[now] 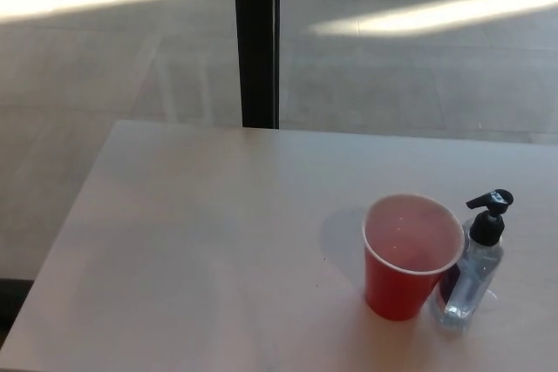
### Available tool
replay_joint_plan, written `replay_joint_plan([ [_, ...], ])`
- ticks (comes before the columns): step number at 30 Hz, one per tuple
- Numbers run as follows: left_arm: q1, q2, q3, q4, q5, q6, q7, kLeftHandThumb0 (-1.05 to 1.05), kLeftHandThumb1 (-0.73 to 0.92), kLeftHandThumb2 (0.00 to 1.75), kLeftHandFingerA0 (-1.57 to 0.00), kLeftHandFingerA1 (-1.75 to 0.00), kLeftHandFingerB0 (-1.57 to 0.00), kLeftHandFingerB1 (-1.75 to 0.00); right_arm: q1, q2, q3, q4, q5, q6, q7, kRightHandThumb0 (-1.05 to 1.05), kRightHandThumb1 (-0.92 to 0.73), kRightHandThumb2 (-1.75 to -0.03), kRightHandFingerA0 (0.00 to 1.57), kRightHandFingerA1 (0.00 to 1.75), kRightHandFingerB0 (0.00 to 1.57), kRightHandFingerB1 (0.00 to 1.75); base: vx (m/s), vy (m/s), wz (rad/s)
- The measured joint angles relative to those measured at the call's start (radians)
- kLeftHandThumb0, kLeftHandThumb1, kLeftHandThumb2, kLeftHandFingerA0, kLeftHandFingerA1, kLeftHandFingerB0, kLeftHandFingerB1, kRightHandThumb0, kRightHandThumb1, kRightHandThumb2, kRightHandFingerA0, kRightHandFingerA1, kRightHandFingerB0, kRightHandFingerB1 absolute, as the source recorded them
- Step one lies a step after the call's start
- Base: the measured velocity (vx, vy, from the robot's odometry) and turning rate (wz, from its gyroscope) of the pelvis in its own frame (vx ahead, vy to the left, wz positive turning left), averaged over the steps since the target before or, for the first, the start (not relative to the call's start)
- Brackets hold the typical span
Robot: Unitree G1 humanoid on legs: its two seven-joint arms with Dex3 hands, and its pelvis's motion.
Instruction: The robot uses its right hand fist to press the hand soap kept in the middle of the table to get liquid hand soap out
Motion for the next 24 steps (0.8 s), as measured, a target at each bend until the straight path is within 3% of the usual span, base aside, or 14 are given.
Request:
replay_joint_plan([
  [1,-0.003,0.002,0.012,0.006,-0.005,0.0,0.003,-0.29,0.4,1.54,-0.36,-0.96,-0.44,-0.96,0.0,-0.001,-0.032,-0.024,0.014,0.01,-0.005,-0.42,-0.71,-0.62,0.47,0.55,0.12,0.26,0.0,0.0,0.0],
  [4,-0.007,0.003,0.034,0.021,-0.013,0.0,0.009,-0.15,0.63,1.29,-0.61,-0.89,-0.64,-0.89,0.001,-0.001,-0.11,-0.118,0.049,0.049,-0.023,-0.46,-0.74,-0.64,0.41,0.36,0.17,0.28,0.0,0.0,0.0],
  [5,-0.007,0.003,0.039,0.027,-0.015,0.0,0.011,-0.14,0.64,1.3,-0.59,-0.88,-0.57,-0.85,-0.001,-0.001,-0.134,-0.156,0.06,0.065,-0.032,-0.5,-0.61,-0.84,0.38,0.53,0.05,0.29,0.0,0.0,0.0],
  [6,-0.007,0.003,0.043,0.031,-0.017,0.0,0.012,-0.3,0.4,1.56,-0.49,-1.04,-0.48,-0.97,-0.008,-0.002,-0.154,-0.186,0.07,0.078,-0.039,-0.46,-0.74,-0.62,0.51,0.55,0.13,0.26,0.0,0.0,0.0],
  [7,-0.008,0.003,0.047,0.035,-0.018,0.0,0.013,-0.15,0.62,1.29,-0.56,-0.86,-0.52,-0.82,-0.017,-0.003,-0.172,-0.214,0.079,0.092,-0.045,-0.46,-0.74,-0.63,0.53,0.58,0.12,0.26,0.0,0.0,0.0],
  [8,-0.009,0.003,0.052,0.041,-0.019,0.0,0.014,-0.28,0.4,1.53,-0.46,-1.01,-0.39,-0.9,-0.03,-0.007,-0.191,-0.243,0.087,0.108,-0.052,-0.42,-0.76,-0.65,0.19,0.36,0.1,0.22,0.0,0.0,0.0],
  [11,-0.011,0.003,0.058,0.045,-0.021,0.0,0.016,-0.27,0.42,1.54,-0.46,-1.01,-0.4,-0.91,-0.082,-0.012,-0.232,-0.333,0.118,0.148,-0.068,-0.41,-0.79,-0.63,0.09,0.3,0.06,0.25,0.0,0.0,0.0],
  [13,-0.013,0.003,0.062,0.046,-0.023,0.0,0.016,-0.14,0.66,1.31,-0.48,-0.82,-0.45,-0.78,-0.125,-0.017,-0.25,-0.392,0.138,0.174,-0.077,-0.42,-0.81,-0.64,0.1,0.29,0.07,0.25,0.0,0.0,0.0],
  [14,-0.013,0.003,0.064,0.046,-0.024,0.0,0.016,-0.14,0.65,1.3,-0.56,-0.86,-0.51,-0.82,-0.147,-0.02,-0.256,-0.43,0.149,0.189,-0.08,-0.41,-0.82,-0.64,0.32,0.41,0.13,0.27,0.0,0.0,0.0],
  [15,-0.011,0.003,0.067,0.046,-0.024,0.0,0.016,-0.13,0.66,1.31,-0.45,-0.8,-0.44,-0.78,-0.169,-0.023,-0.261,-0.467,0.158,0.204,-0.083,-0.39,-0.8,-0.64,0.84,0.67,0.31,0.37,0.0,0.0,0.0],
  [16,-0.008,0.003,0.069,0.046,-0.024,0.0,0.016,-0.13,0.68,1.31,-0.43,-0.78,-0.42,-0.77,-0.185,-0.023,-0.262,-0.488,0.164,0.212,-0.085,-0.39,-0.69,-0.69,0.94,0.62,0.43,0.49,0.0,0.0,0.0],
  [19,-0.003,0.003,0.075,0.046,-0.026,0.0,0.016,-0.13,0.65,1.3,-0.45,-0.8,-0.42,-0.77,-0.272,-0.023,-0.261,-0.599,0.195,0.243,-0.094,-0.4,-0.52,-0.86,1.13,0.7,0.76,0.58,0.0,0.0,0.0],
  [23,0.002,0.003,0.082,0.046,-0.03,0.0,0.016,-0.15,0.66,1.3,-0.46,-0.8,-0.42,-0.76,-0.361,-0.021,-0.233,-0.721,0.219,0.273,-0.102,-0.23,-0.63,-0.84,1.03,1.11,0.82,0.67,0.0,0.0,0.0],
  [24,0.003,0.003,0.085,0.046,-0.031,0.0,0.016,-0.15,0.66,1.3,-0.46,-0.8,-0.42,-0.76,-0.384,-0.021,-0.221,-0.756,0.226,0.281,-0.104,-0.1,-0.78,-0.73,0.88,1.54,0.72,0.92,0.0,0.0,0.0],
])
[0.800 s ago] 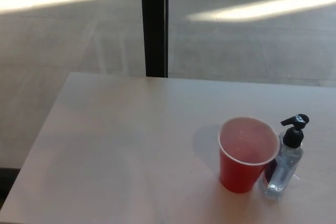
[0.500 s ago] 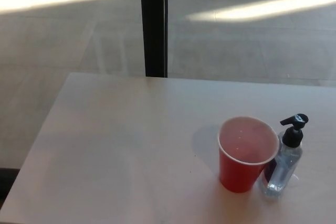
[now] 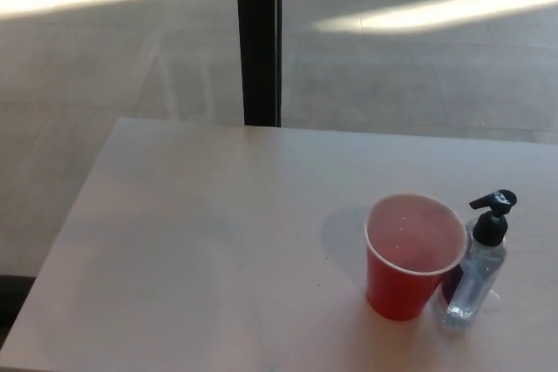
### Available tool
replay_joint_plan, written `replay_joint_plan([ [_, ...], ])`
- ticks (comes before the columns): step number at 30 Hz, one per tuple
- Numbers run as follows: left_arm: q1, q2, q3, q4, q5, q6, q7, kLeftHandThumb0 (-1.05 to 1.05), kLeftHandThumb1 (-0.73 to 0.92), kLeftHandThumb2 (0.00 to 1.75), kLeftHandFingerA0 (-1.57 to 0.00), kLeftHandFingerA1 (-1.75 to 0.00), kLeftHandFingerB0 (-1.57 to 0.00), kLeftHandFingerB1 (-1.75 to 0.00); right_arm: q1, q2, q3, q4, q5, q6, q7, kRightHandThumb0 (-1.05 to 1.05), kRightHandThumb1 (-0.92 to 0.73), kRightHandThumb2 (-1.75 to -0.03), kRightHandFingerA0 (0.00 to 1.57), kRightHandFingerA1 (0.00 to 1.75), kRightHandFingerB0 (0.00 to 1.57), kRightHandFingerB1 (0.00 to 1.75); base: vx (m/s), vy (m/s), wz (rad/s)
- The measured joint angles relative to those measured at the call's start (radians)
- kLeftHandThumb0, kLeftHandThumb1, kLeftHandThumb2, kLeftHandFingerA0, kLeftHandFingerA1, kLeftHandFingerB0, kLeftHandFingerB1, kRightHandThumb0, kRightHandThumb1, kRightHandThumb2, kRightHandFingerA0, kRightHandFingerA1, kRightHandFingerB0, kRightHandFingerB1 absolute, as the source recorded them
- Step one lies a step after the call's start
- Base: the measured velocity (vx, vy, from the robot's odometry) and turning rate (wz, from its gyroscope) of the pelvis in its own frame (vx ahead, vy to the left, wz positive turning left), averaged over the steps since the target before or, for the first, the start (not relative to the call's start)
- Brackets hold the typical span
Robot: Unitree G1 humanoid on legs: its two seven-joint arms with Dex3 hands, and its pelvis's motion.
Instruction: The robot uses its right hand fist to press the hand soap kept in the middle of the table to get liquid hand soap out
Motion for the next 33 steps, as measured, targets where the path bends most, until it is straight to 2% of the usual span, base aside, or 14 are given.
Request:
replay_joint_plan([
  [1,0.002,0.0,0.002,0.0,-0.002,0.0,0.0,-0.15,0.65,1.3,-0.46,-0.8,-0.42,-0.76,-0.026,0.001,0.017,-0.036,0.006,0.01,-0.002,-0.05,-0.85,-0.7,0.86,1.72,0.67,1.09,0.0,0.0,0.0],
  [2,0.004,0.0,0.003,-0.001,-0.004,0.0,0.0,-0.15,0.65,1.3,-0.44,-0.79,-0.42,-0.76,-0.052,0.001,0.035,-0.07,0.01,0.019,-0.004,0.0,-0.87,-0.8,0.84,1.75,0.67,1.28,0.0,0.0,0.0],
  [3,0.004,0.0,0.003,-0.001,-0.005,0.0,0.0,-0.15,0.67,1.3,-0.45,-0.79,-0.42,-0.76,-0.072,0.002,0.05,-0.097,0.013,0.027,-0.005,0.02,-0.86,-0.92,0.84,1.75,0.65,1.37,0.0,0.0,0.0],
  [4,0.005,0.0,0.004,0.0,-0.007,0.0,0.0,-0.14,0.67,1.31,-0.46,-0.8,-0.45,-0.78,-0.098,0.002,0.073,-0.13,0.019,0.038,-0.006,-0.01,-0.84,-0.97,0.91,1.75,0.74,1.4,0.0,0.0,0.0],
  [5,0.006,0.0,0.004,0.0,-0.009,0.0,0.0,-0.15,0.66,1.3,-0.48,-0.81,-0.45,-0.78,-0.125,0.003,0.098,-0.164,0.025,0.049,-0.007,0.0,-0.77,-1.07,0.92,1.75,0.69,1.5,0.0,0.0,0.0],
  [6,0.005,0.0,0.004,0.002,-0.01,0.0,0.0,-0.16,0.64,1.3,-0.52,-0.84,-0.47,-0.79,-0.151,0.004,0.125,-0.199,0.031,0.061,-0.007,-0.12,-0.74,-0.97,0.97,1.75,0.82,1.42,0.0,0.0,0.0],
  [7,0.006,0.0,0.005,0.004,-0.012,0.0,0.0,-0.16,0.64,1.3,-0.52,-0.84,-0.47,-0.79,-0.179,0.009,0.154,-0.233,0.04,0.075,-0.006,-0.12,-0.74,-0.97,0.97,1.75,0.82,1.42,0.0,0.0,0.0],
  [9,0.005,0.0,0.006,0.006,-0.014,0.0,0.0,-0.15,0.65,1.3,-0.48,-0.81,-0.43,-0.77,-0.219,0.017,0.202,-0.289,0.055,0.098,-0.003,-0.13,-0.56,-1.18,0.99,1.75,0.82,1.45,0.0,0.0,0.0],
  [12,0.007,0.0,0.006,0.002,-0.016,0.0,0.0,-0.15,0.65,1.3,-0.48,-0.81,-0.46,-0.79,-0.25,0.029,0.272,-0.374,0.084,0.14,0.008,-0.16,-0.49,-1.28,1.01,1.75,0.8,1.52,0.0,0.0,0.0],
  [14,0.01,0.0,0.007,-0.002,-0.019,0.0,0.0,-0.15,0.64,1.3,-0.53,-0.85,-0.52,-0.83,-0.258,0.036,0.318,-0.424,0.097,0.169,0.012,-0.15,-0.49,-1.31,1.01,1.75,0.8,1.56,0.0,0.0,0.0],
  [16,0.011,0.0,0.008,-0.001,-0.02,0.0,0.0,-0.14,0.66,1.31,-0.45,-0.8,-0.43,-0.77,-0.26,0.04,0.352,-0.459,0.109,0.192,0.016,-0.14,-0.49,-1.36,1.03,1.75,0.74,1.65,0.0,0.0,0.0],
  [31,0.002,0.001,0.006,0.034,-0.032,-0.027,0.002,-0.14,0.63,1.3,-0.52,-0.84,-0.51,-0.82,-0.189,0.121,0.587,-0.588,0.164,0.373,0.059,-0.13,-0.49,-1.39,0.97,1.75,0.69,1.68,0.0,0.0,0.0],
  [32,0.004,0.001,0.005,0.028,-0.032,-0.027,0.003,-0.29,0.43,1.6,-0.42,-1.0,-0.39,-0.93,-0.182,0.126,0.593,-0.589,0.164,0.378,0.061,-0.13,-0.48,-1.39,0.97,1.75,0.69,1.69,0.0,0.0,0.0],
  [33,0.004,0.001,0.005,0.022,-0.033,-0.028,0.003,-0.14,0.66,1.31,-0.46,-0.8,-0.45,-0.78,-0.176,0.129,0.598,-0.589,0.164,0.383,0.065,-0.14,-0.48,-1.37,0.98,1.75,0.69,1.69,0.0,0.0,0.0],
])
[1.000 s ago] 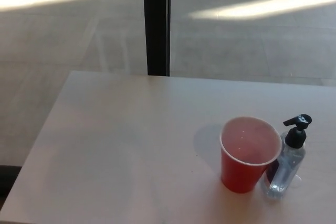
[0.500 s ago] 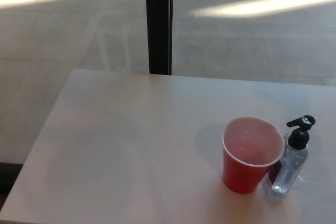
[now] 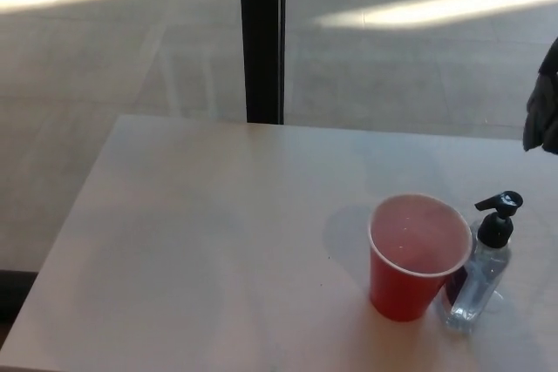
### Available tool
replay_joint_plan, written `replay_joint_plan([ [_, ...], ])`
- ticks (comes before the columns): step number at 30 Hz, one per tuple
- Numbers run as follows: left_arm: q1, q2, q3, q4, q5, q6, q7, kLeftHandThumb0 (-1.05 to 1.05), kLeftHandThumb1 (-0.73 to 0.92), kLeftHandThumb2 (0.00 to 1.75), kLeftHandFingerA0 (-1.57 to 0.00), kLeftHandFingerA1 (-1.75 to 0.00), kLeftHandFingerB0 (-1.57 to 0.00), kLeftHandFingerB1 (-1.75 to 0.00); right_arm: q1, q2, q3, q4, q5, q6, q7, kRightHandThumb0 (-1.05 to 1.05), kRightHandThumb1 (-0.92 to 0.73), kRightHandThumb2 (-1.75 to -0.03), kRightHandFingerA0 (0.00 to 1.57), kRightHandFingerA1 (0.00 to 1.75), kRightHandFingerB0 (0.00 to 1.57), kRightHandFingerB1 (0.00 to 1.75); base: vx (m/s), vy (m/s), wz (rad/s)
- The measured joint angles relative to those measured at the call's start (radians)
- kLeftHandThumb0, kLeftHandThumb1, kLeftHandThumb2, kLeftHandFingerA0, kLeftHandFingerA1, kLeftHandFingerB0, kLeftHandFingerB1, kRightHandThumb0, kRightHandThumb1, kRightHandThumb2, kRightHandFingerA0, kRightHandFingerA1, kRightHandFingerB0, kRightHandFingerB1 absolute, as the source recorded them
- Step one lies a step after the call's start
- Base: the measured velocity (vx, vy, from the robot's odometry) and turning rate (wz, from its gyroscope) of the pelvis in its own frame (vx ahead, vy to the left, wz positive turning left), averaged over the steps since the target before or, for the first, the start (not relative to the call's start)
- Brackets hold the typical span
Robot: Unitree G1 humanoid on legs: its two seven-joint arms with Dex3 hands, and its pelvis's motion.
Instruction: The robot uses its right hand fist to press the hand soap kept in the middle of the table to get liquid hand soap out
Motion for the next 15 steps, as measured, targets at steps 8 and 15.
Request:
replay_joint_plan([
  [8,-0.008,0.008,-0.007,0.008,0.0,-0.004,0.002,-0.14,0.66,1.31,-0.52,-0.85,-0.58,-0.87,0.033,0.011,0.035,0.008,-0.011,-0.006,0.042,-0.2,-0.46,-1.39,1.04,1.75,0.77,1.65,0.0,0.0,0.0],
  [15,-0.009,0.013,-0.012,0.002,-0.003,-0.011,0.007,-0.15,0.67,1.3,-0.44,-0.79,-0.47,-0.79,0.052,0.018,0.035,0.009,-0.021,-0.006,0.059,-0.21,-0.46,-1.36,1.02,1.75,0.76,1.65,0.0,0.0,0.0],
])
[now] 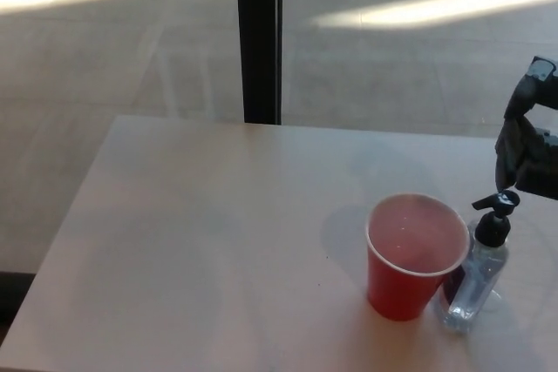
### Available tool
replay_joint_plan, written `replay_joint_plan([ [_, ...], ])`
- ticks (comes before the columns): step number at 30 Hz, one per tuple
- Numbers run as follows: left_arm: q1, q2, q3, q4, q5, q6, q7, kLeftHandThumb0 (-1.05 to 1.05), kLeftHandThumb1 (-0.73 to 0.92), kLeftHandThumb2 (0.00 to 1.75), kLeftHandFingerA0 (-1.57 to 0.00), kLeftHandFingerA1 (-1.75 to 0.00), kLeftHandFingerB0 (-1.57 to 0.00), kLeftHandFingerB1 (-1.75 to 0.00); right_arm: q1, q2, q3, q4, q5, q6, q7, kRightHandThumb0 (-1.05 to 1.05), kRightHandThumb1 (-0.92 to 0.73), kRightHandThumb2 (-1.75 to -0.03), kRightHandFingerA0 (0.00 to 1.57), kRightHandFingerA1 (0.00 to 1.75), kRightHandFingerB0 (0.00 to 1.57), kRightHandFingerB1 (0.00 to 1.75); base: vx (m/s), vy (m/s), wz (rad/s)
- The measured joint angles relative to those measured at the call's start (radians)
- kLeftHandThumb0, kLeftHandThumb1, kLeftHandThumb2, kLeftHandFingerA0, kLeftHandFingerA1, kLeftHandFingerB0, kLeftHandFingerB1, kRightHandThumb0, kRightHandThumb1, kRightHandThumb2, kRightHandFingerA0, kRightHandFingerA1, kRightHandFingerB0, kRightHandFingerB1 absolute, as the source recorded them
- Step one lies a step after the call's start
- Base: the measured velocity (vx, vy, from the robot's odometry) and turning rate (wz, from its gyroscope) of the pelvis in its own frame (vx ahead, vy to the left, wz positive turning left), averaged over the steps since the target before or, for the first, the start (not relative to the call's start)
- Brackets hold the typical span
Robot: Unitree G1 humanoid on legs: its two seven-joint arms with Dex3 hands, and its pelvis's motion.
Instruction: The robot uses its right hand fist to press the hand soap kept in the middle of the table to get liquid hand soap out
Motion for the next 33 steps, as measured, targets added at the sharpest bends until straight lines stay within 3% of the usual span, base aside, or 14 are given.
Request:
replay_joint_plan([
  [1,-0.001,0.0,-0.004,-0.002,0.001,0.0,0.002,-0.26,0.44,1.54,-0.44,-1.01,-0.43,-0.94,0.002,0.0,0.0,0.0,-0.002,0.0,0.002,-0.21,-0.46,-1.36,1.01,1.75,0.75,1.66,0.0,0.0,0.0],
  [2,-0.001,0.0,-0.006,-0.003,0.001,0.0,0.005,-0.14,0.65,1.3,-0.51,-0.83,-0.54,-0.83,0.005,0.0,0.0,0.0,-0.003,0.0,0.004,-0.21,-0.46,-1.37,1.01,1.75,0.76,1.66,0.0,0.0,0.0],
  [4,-0.002,0.001,-0.006,0.002,0.0,-0.001,0.008,-0.14,0.65,1.3,-0.51,-0.83,-0.54,-0.83,0.016,0.0,0.0,-0.001,-0.008,0.0,0.008,-0.21,-0.46,-1.37,1.01,1.75,0.76,1.66,0.0,0.0,0.0],
  [5,-0.002,0.001,-0.006,0.004,0.0,-0.002,0.008,-0.28,0.42,1.54,-0.44,-1.01,-0.4,-0.92,0.02,0.0,0.0,-0.001,-0.009,0.0,0.009,-0.19,-0.5,-1.32,1.0,1.75,0.74,1.66,0.0,0.0,0.0],
  [6,-0.003,0.001,-0.006,0.007,0.0,-0.003,0.008,-0.14,0.66,1.3,-0.53,-0.84,-0.46,-0.79,0.025,0.0,0.0,-0.001,-0.011,0.0,0.01,-0.18,-0.51,-1.31,1.0,1.75,0.74,1.66,0.0,0.0,0.0],
  [7,-0.003,0.001,-0.006,0.01,0.0,-0.003,0.008,-0.26,0.42,1.57,-0.47,-1.06,-0.53,-1.06,0.028,0.0,0.0,-0.002,-0.013,0.0,0.012,-0.17,-0.52,-1.29,0.99,1.75,0.72,1.67,0.0,0.0,0.0],
  [9,-0.004,0.001,-0.008,0.014,0.0,-0.003,0.008,-0.27,0.43,1.56,-0.46,-1.07,-0.53,-1.07,0.039,0.0,-0.001,-0.004,-0.015,0.0,0.016,-0.16,-0.53,-1.28,0.99,1.75,0.72,1.66,0.0,0.0,0.0],
  [12,-0.008,0.001,-0.01,0.016,0.0,-0.004,0.009,-0.29,0.42,1.54,-0.42,-0.99,-0.41,-0.93,0.054,0.0,0.0,-0.011,-0.021,0.0,0.02,-0.15,-0.52,-1.29,0.99,1.75,0.74,1.64,0.0,0.0,0.0],
  [13,-0.01,0.002,-0.01,0.021,0.0,-0.005,0.009,-0.16,0.64,1.3,-0.52,-0.84,-0.62,-0.88,0.06,0.0,0.0,-0.013,-0.023,0.001,0.021,-0.15,-0.52,-1.3,1.0,1.75,0.75,1.64,0.0,0.0,0.0],
  [19,-0.016,0.005,-0.011,0.041,-0.001,-0.01,0.009,-0.29,0.43,1.56,-0.49,-1.06,-0.46,-0.98,0.094,0.003,0.001,-0.008,-0.03,-0.011,0.036,-0.17,-0.48,-1.35,1.01,1.75,0.73,1.67,0.0,0.0,0.0],
  [22,-0.017,0.007,-0.014,0.037,-0.001,-0.01,0.009,-0.15,0.66,1.3,-0.51,-0.83,-0.51,-0.82,0.101,0.003,0.003,0.001,-0.035,-0.033,0.046,-0.17,-0.5,-1.34,1.0,1.75,0.73,1.66,0.0,0.0,0.0],
  [28,-0.016,0.009,-0.019,0.032,-0.002,-0.01,0.009,-0.15,0.65,1.3,-0.54,-0.85,-0.54,-0.84,0.107,0.008,0.013,0.023,-0.041,-0.072,0.06,-0.17,-0.48,-1.32,1.01,1.75,0.75,1.65,0.0,0.0,0.0],
  [29,-0.016,0.009,-0.014,0.032,-0.004,-0.01,0.009,-0.35,0.41,1.58,-0.48,-1.04,-0.46,-0.98,0.109,0.008,0.017,0.027,-0.044,-0.082,0.062,-0.17,-0.48,-1.32,1.01,1.75,0.76,1.65,0.0,0.0,0.0],
  [33,-0.015,0.01,-0.014,0.025,-0.01,-0.01,0.009,-0.15,0.65,1.3,-0.49,-0.82,-0.52,-0.82,0.111,0.008,0.031,0.036,-0.058,-0.111,0.065,-0.17,-0.49,-1.34,1.02,1.75,0.77,1.65,0.0,0.0,0.0],
])
